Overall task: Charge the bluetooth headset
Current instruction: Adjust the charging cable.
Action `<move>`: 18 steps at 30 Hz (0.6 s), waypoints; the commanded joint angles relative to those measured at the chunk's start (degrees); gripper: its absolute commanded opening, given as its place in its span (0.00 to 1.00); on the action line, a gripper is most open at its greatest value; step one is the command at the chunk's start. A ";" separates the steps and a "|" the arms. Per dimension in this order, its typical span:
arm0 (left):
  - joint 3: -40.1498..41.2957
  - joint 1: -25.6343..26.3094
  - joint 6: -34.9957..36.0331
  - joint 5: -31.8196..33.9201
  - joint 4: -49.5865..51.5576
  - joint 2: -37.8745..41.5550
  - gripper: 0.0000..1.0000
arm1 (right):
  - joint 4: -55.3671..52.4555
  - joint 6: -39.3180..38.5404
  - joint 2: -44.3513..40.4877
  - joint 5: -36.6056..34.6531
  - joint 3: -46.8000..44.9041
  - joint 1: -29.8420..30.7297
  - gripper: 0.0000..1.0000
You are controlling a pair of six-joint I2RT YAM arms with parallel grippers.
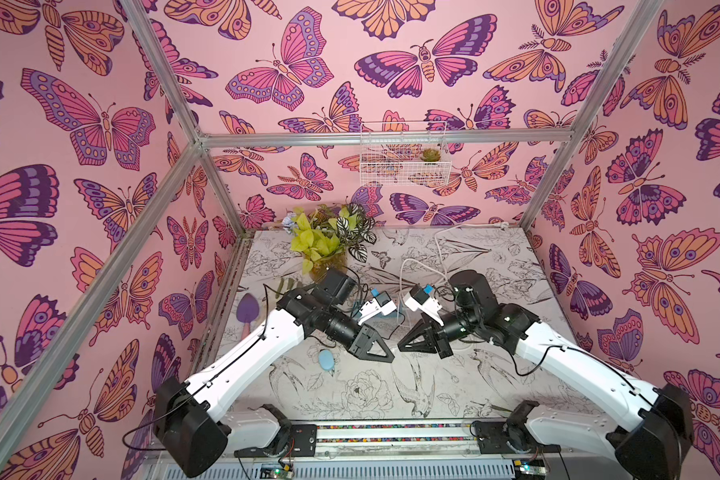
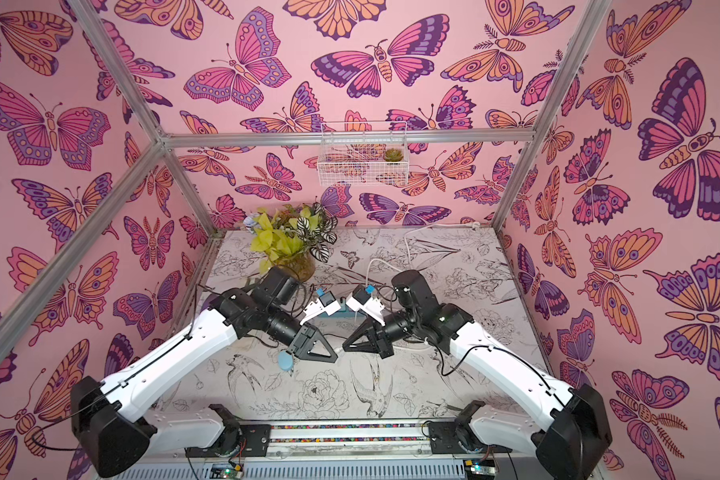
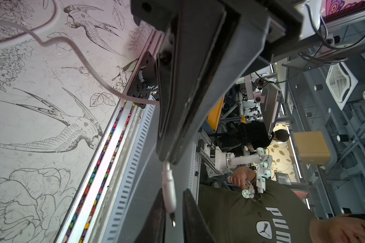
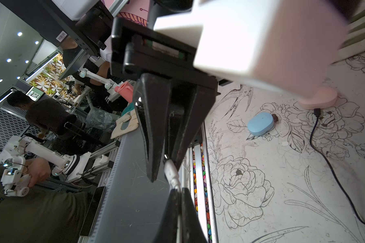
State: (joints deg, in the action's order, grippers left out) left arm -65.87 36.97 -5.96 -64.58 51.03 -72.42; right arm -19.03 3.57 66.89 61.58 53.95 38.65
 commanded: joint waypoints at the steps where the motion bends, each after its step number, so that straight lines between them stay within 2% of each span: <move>1: 0.81 -0.50 0.33 -1.27 0.70 1.71 0.09 | 1.56 1.42 -0.89 -0.59 -0.87 -0.22 0.00; 3: 0.76 -0.65 0.33 -1.34 0.48 1.78 0.03 | 1.46 1.44 -0.97 -0.46 -0.96 -0.11 0.00; 7: 0.40 -0.67 0.07 -1.52 -0.24 1.34 0.00 | 1.49 1.39 -1.32 0.47 -0.96 0.45 0.02; 9: 0.29 -0.67 0.09 -1.71 -0.31 0.88 0.00 | 2.23 2.03 -1.73 0.64 -1.04 0.67 0.10; 10: 0.21 -0.59 0.14 -1.99 -0.31 0.78 0.00 | 2.44 2.48 -1.81 0.48 -1.04 0.72 0.20; 11: 0.13 -0.67 0.15 -2.04 -0.31 0.70 0.00 | 3.33 3.27 -1.77 0.51 -1.26 0.72 0.26; 14: -0.05 -0.66 0.15 -1.91 -0.47 0.86 0.00 | 6.03 5.41 -1.70 1.18 -2.07 1.05 0.37; 18: -0.14 -0.51 0.11 -2.04 -0.49 0.45 0.00 | 9.84 7.92 -1.35 1.34 -2.69 1.42 0.38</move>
State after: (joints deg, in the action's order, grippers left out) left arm -65.58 36.49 -6.46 -64.79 50.98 -71.70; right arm -13.15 8.71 65.89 62.02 51.57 39.53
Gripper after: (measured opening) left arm 0.045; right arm 0.384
